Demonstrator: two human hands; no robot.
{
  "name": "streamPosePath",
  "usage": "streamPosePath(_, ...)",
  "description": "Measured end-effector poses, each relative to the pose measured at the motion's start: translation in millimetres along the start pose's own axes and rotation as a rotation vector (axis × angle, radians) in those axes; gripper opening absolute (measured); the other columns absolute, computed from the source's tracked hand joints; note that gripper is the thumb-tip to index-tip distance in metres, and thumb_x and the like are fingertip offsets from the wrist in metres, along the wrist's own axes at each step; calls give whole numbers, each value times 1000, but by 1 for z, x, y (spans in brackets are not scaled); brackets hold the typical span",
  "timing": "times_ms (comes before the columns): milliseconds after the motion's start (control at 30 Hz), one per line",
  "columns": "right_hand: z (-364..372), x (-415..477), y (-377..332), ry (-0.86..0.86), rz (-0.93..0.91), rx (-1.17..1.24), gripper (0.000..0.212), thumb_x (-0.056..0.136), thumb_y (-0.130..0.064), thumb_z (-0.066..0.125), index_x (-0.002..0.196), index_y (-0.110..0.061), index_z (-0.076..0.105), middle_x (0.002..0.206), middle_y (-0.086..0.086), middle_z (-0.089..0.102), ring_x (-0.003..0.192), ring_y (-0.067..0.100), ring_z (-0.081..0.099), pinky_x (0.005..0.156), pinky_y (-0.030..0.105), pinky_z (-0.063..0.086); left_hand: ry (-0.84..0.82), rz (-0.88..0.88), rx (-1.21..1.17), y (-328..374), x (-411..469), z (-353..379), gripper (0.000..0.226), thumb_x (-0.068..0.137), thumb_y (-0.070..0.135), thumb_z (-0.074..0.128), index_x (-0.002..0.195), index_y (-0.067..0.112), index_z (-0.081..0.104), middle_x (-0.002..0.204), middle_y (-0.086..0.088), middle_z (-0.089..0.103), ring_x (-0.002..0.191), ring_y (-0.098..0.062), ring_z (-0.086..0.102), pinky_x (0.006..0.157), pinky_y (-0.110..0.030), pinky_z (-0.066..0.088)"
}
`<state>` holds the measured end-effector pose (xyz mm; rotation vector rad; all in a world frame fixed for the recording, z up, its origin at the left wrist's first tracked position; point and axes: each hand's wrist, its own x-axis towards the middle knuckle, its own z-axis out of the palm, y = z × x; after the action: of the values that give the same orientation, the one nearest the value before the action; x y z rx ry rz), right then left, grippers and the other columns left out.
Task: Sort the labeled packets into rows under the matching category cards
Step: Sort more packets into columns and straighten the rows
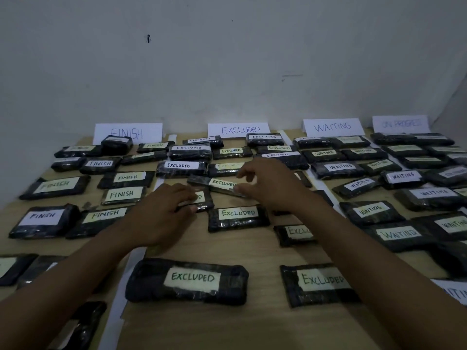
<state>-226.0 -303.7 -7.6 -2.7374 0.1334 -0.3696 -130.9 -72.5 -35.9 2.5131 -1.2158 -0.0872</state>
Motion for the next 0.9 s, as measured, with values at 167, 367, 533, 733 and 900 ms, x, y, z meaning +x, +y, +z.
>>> streamPosePath(167,16,35,5,-194,0,-125,41,77,-33,75,115,-23,66,107,-5,66,96,13,59,80,29,48,30,4,-37,0,-12,-5,44,93,44,43,126,19,60,129,7,55,118,-12,47,90,-18,28)
streamPosePath(367,19,44,19,-184,51,53,36,68,-10,80,98,-25,67,95,-6,65,92,13,61,79,29,52,40,13,-26,-5,-20,-7,31,95,37,54,120,20,63,123,9,55,112,-9,48,87,-17,31)
streamPosePath(533,26,45,21,-126,62,161,39,65,-1,79,95,-23,68,100,-3,67,94,13,62,80,31,54,101,21,18,3,-19,-4,50,80,59,46,114,25,63,117,10,55,108,-11,47,90,-30,42)
streamPosePath(733,20,40,24,-62,29,209,39,67,-2,78,99,-22,68,102,-6,65,95,9,59,82,28,51,80,109,52,37,-4,7,68,69,76,40,114,30,62,108,11,53,104,-8,43,86,-29,42)
streamPosePath(900,2,22,22,-35,29,191,28,73,-8,77,94,-24,68,93,-13,62,83,-2,56,71,15,44,22,188,156,49,8,19,67,68,75,45,113,30,63,103,11,57,105,-13,46,89,-33,41)
